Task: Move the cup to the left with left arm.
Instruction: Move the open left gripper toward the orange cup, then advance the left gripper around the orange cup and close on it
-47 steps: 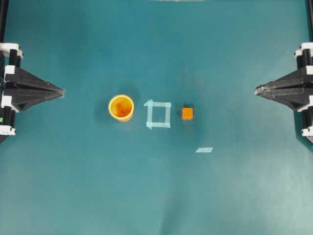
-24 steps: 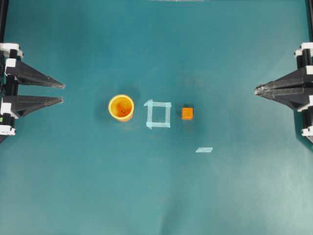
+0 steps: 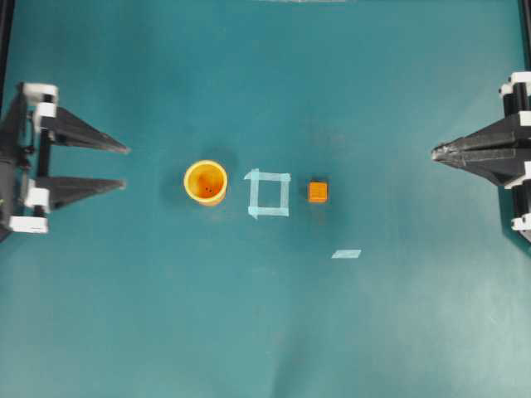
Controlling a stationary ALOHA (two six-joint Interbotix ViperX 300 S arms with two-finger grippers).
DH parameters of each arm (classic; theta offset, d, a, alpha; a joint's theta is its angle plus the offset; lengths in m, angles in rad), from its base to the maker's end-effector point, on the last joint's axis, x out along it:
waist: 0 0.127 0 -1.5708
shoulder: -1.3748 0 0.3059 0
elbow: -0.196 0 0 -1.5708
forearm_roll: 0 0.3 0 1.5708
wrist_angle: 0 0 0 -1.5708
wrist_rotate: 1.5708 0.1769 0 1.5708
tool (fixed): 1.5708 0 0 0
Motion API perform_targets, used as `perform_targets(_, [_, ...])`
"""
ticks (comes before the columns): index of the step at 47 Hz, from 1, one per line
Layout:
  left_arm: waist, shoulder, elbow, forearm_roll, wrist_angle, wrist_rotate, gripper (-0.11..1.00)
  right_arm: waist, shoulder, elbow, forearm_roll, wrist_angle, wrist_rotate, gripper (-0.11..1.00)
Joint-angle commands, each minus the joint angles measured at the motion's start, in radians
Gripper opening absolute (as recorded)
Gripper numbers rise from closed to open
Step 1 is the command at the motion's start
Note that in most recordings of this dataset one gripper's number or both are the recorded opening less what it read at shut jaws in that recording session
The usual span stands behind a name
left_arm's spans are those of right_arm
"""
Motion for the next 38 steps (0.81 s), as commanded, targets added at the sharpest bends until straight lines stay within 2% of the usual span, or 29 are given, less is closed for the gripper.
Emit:
perform_targets(1, [0.003,0.071,-0.032,0.0,-0.005,0.0,0.55,0.0,0.006,-0.038,0.002,-0.006,0.002,-0.01])
perform_targets(10, [0.011,0.232,-0.077,-0.002,-0.005,0.0,0.69,0.002,0.006,-0.044,0.003,-0.005,0.002,-0.01])
perform_targets(18, [0.035,0.376,-0.138,-0.002,0.014,0.002,0.77,0.0,0.006,-0.049,0.002,-0.005,0.002,-0.01])
perform_targets(26, [0.055,0.483,-0.161,-0.002,0.028,0.005,0.8,0.002,0.006,-0.052,0.002,-0.005,0.002,-0.01])
perform_targets(38, [0.058,0.557,-0.117,-0.002,0.023,0.006,0.81,0.0,0.006,-0.052,0.003,-0.005,0.002,-0.01])
